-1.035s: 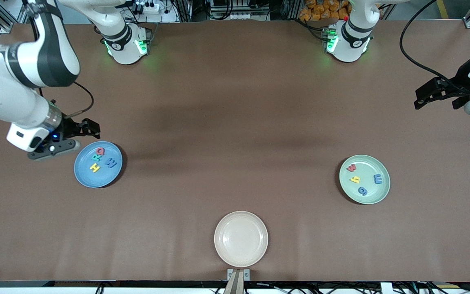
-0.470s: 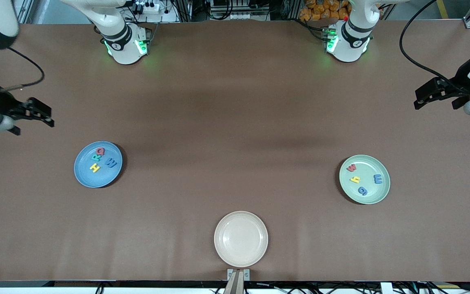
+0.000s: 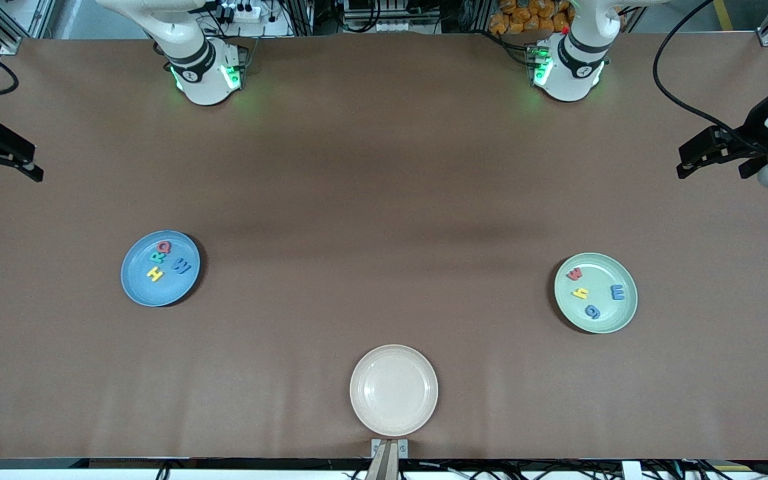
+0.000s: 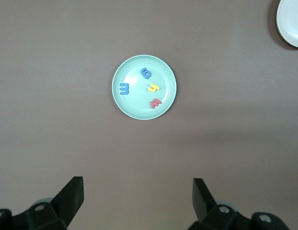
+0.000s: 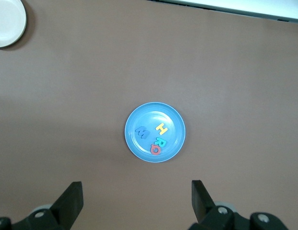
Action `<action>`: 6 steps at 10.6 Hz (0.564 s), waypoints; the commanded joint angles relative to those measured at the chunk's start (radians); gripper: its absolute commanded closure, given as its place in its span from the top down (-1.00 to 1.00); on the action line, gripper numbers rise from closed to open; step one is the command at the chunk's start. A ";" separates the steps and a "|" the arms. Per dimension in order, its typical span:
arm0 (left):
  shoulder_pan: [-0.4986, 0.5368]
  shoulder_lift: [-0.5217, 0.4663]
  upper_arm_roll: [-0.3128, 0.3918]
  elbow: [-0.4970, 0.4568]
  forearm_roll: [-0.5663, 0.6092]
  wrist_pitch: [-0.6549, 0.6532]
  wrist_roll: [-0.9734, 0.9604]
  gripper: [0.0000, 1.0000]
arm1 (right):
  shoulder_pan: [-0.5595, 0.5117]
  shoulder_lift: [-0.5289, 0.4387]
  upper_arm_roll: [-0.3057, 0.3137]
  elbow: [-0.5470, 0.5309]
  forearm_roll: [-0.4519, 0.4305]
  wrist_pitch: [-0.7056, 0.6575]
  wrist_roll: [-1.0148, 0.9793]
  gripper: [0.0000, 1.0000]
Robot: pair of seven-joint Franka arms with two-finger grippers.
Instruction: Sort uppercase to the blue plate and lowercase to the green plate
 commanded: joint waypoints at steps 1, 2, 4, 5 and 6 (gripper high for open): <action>0.004 -0.005 -0.001 0.008 0.015 -0.013 0.003 1.00 | 0.017 0.009 -0.010 0.082 -0.019 -0.103 0.103 1.00; 0.003 -0.006 0.001 0.011 0.015 -0.013 0.003 1.00 | 0.017 0.008 -0.008 0.086 -0.019 -0.117 0.111 1.00; 0.003 -0.005 -0.001 0.019 0.009 -0.013 0.004 1.00 | 0.011 0.008 -0.010 0.083 -0.018 -0.111 0.091 1.00; 0.001 -0.005 -0.002 0.023 0.007 -0.013 0.003 1.00 | 0.014 0.008 -0.008 0.082 -0.018 -0.102 0.090 1.00; 0.001 -0.005 -0.002 0.023 0.009 -0.013 0.003 1.00 | 0.015 0.009 -0.008 0.076 -0.019 -0.075 0.090 1.00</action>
